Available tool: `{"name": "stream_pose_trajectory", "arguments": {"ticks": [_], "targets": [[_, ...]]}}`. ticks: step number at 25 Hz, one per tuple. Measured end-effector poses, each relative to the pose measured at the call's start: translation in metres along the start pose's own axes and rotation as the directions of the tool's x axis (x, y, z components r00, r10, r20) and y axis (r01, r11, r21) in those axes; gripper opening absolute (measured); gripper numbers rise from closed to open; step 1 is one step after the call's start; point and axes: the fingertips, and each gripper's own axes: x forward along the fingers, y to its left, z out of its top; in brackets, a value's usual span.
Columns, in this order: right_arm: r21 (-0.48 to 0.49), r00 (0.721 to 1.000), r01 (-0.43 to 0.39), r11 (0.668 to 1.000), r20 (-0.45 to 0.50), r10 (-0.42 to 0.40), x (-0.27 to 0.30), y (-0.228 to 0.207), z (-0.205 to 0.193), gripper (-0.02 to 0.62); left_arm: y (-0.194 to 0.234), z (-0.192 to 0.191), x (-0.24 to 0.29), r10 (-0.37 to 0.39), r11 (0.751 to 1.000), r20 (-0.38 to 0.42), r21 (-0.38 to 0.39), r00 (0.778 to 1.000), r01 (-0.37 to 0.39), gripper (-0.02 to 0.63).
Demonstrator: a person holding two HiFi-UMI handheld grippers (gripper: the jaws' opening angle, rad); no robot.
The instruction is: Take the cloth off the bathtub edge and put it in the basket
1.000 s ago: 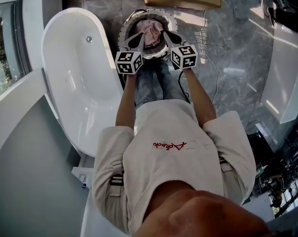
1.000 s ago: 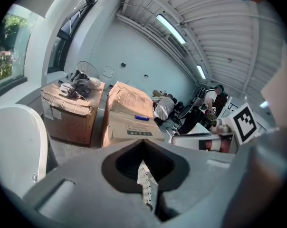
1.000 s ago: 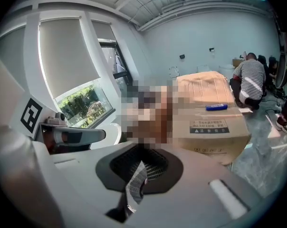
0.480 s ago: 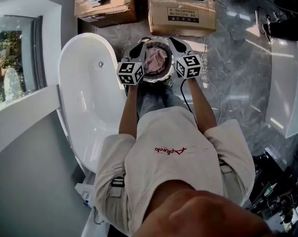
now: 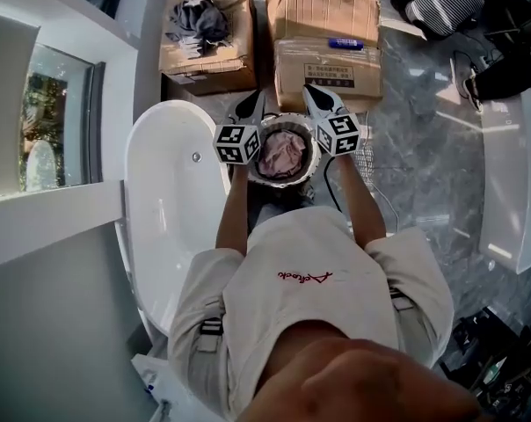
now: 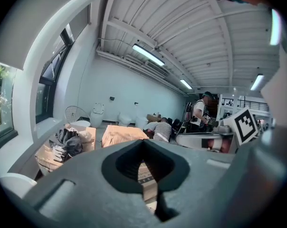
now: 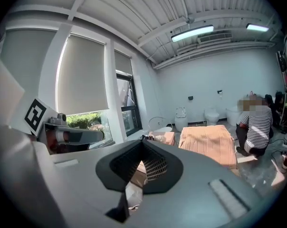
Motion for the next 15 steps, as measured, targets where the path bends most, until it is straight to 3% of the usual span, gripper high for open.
{"name": "stream_pose_trajectory", "arguments": {"ticks": [15], "targets": [[-0.103, 0.991, -0.011, 0.995, 0.132, 0.025, -0.003, 0.006, 0.087, 0.006, -0.005, 0.09, 0.002, -0.007, 0.994, 0.133, 0.11, 0.991, -0.008, 0.0]]}}
